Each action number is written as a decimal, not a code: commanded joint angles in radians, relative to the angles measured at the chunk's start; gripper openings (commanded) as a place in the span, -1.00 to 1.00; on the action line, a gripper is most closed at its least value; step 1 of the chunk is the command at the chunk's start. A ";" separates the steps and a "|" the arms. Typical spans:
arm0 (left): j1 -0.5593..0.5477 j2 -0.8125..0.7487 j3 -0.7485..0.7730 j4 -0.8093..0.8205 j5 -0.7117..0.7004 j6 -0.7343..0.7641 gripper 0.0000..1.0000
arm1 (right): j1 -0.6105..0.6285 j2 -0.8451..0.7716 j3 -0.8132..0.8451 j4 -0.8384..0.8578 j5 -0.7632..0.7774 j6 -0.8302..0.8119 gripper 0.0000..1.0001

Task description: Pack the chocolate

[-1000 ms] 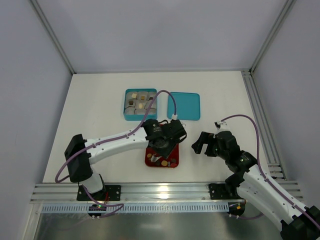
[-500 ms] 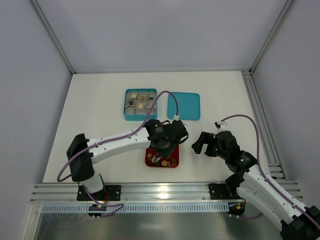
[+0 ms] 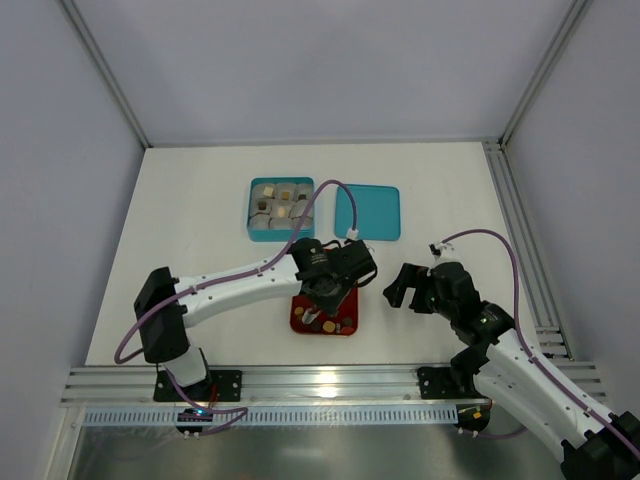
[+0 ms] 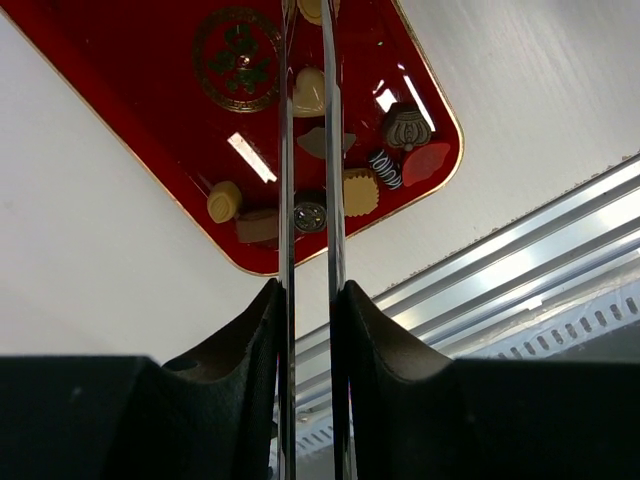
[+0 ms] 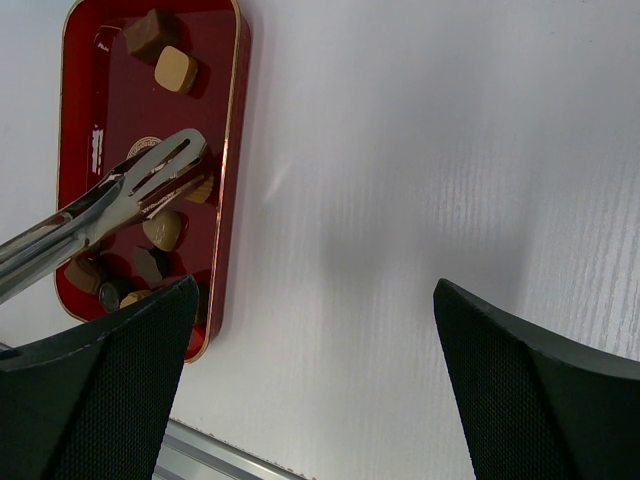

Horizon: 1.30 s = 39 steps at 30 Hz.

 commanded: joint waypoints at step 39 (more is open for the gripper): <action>0.026 -0.073 0.075 -0.054 -0.006 0.004 -0.20 | 0.004 0.003 -0.002 0.044 0.000 0.006 0.99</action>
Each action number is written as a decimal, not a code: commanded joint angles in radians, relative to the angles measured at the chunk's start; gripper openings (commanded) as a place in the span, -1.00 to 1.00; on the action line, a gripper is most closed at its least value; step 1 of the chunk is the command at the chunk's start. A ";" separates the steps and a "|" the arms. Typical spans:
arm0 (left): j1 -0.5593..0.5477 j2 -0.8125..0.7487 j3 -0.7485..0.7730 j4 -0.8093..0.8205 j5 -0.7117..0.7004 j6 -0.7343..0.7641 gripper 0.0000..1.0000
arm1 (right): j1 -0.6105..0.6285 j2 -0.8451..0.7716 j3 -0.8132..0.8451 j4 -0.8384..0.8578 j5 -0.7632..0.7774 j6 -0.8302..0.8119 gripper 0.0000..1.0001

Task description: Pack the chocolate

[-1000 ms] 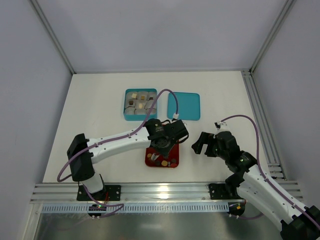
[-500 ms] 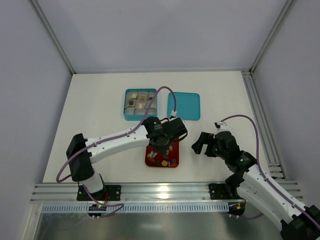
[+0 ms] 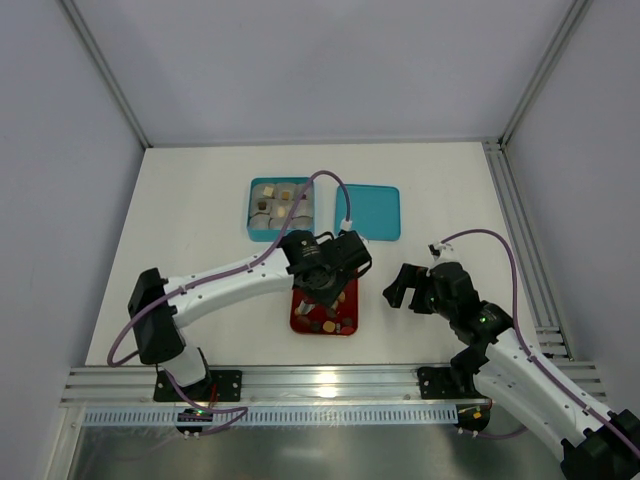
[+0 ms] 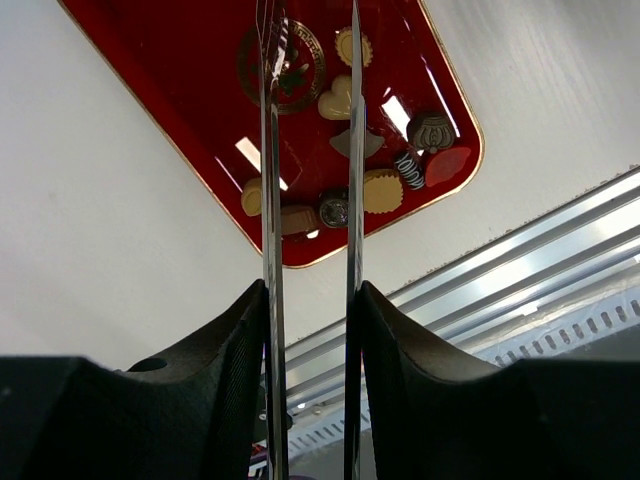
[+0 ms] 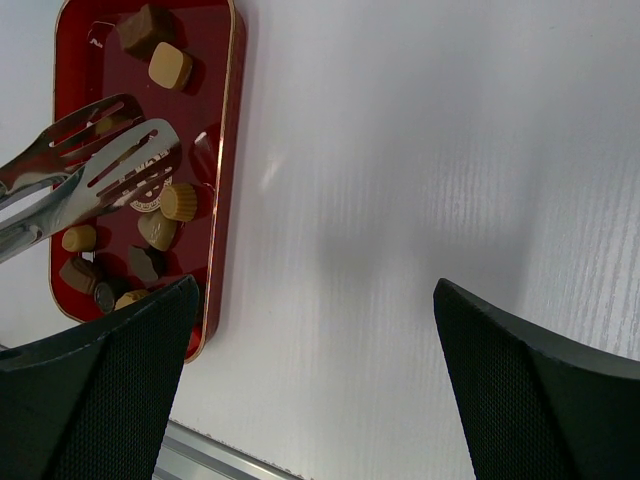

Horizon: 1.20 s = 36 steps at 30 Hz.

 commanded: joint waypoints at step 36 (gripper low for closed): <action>-0.081 -0.011 0.000 -0.037 -0.009 -0.062 -0.18 | 0.004 -0.033 -0.012 0.028 -0.001 0.017 0.99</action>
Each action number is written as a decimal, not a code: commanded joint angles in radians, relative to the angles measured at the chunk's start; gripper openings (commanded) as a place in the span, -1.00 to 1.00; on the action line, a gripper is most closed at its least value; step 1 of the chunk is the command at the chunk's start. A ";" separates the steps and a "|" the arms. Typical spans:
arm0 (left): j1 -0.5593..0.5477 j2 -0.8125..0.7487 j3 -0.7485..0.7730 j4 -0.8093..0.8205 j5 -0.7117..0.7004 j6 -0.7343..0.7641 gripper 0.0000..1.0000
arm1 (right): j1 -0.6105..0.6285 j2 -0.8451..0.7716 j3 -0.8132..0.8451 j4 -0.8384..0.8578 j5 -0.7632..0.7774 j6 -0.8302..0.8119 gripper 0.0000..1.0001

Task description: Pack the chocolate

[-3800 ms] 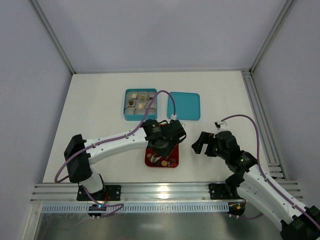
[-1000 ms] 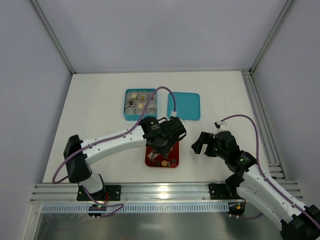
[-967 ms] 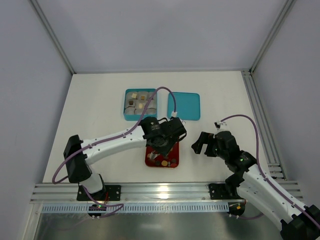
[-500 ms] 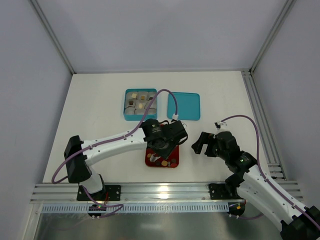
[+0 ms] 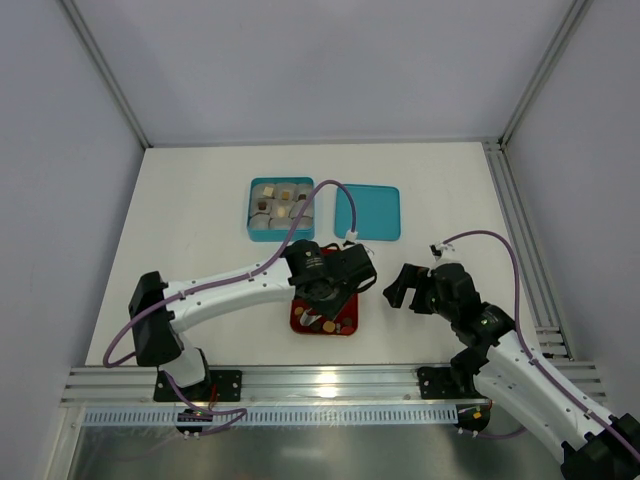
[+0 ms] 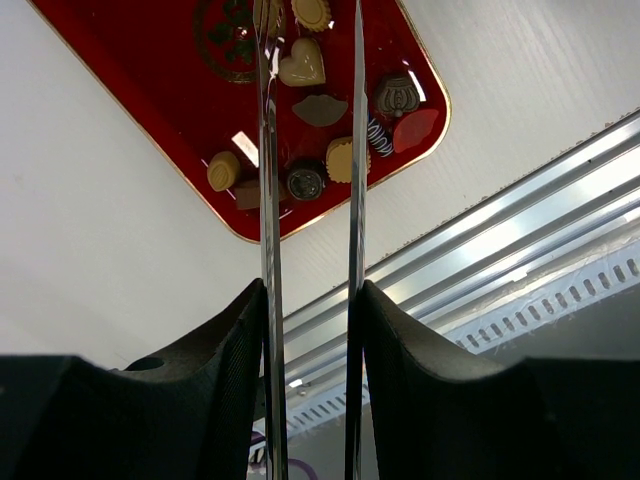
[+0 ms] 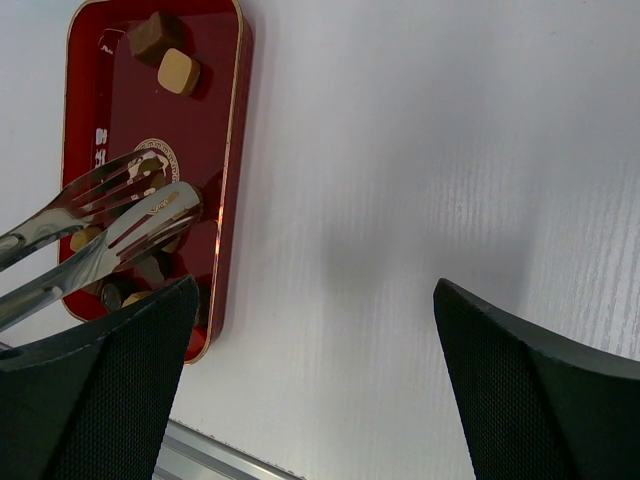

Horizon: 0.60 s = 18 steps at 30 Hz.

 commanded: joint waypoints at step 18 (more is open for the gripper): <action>-0.007 0.016 -0.027 0.011 -0.016 -0.012 -0.21 | 0.004 -0.016 -0.010 0.025 -0.001 0.014 0.99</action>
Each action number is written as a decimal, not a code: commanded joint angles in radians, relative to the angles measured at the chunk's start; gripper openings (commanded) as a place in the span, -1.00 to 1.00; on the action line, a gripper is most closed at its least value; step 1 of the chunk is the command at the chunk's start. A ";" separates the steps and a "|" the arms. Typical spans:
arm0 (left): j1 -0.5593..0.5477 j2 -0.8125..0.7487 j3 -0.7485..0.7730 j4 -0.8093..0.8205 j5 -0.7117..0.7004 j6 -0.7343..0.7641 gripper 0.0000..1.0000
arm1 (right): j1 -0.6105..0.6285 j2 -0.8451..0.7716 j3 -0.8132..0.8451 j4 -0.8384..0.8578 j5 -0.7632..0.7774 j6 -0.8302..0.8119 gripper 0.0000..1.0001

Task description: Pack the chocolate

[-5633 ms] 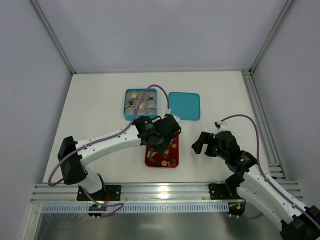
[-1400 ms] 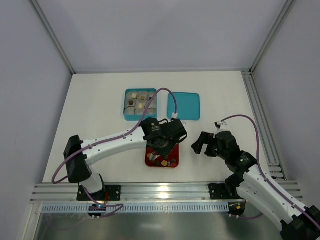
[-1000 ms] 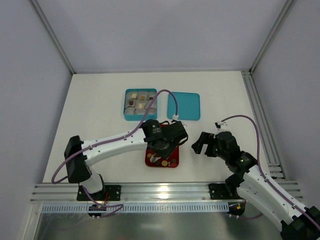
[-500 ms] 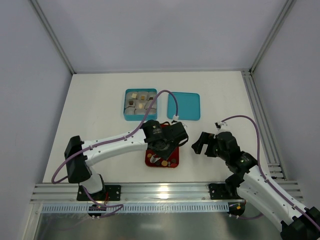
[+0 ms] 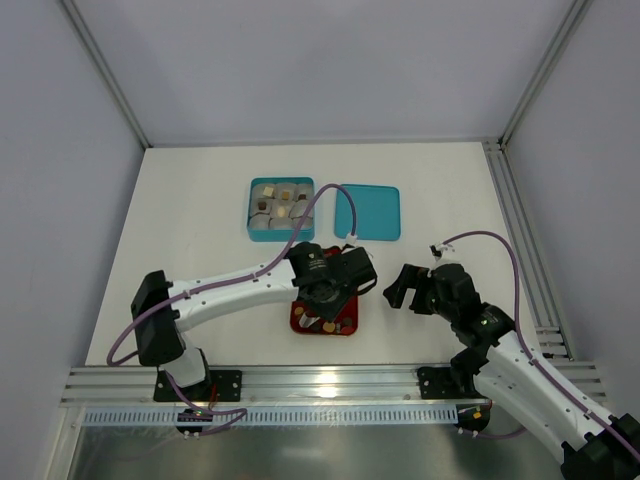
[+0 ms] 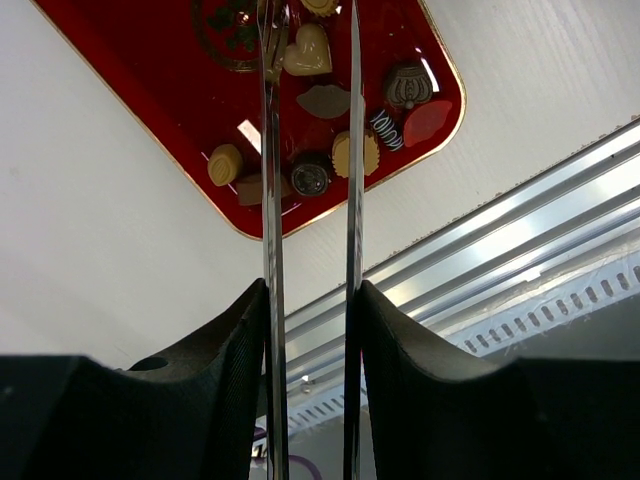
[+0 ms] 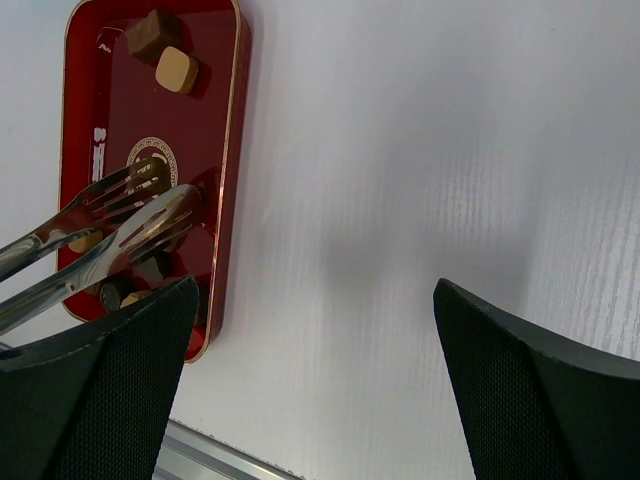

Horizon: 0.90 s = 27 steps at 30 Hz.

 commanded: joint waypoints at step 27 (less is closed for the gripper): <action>-0.007 0.043 0.055 -0.027 -0.093 0.018 -0.42 | 0.004 -0.006 0.002 0.028 0.001 0.008 0.99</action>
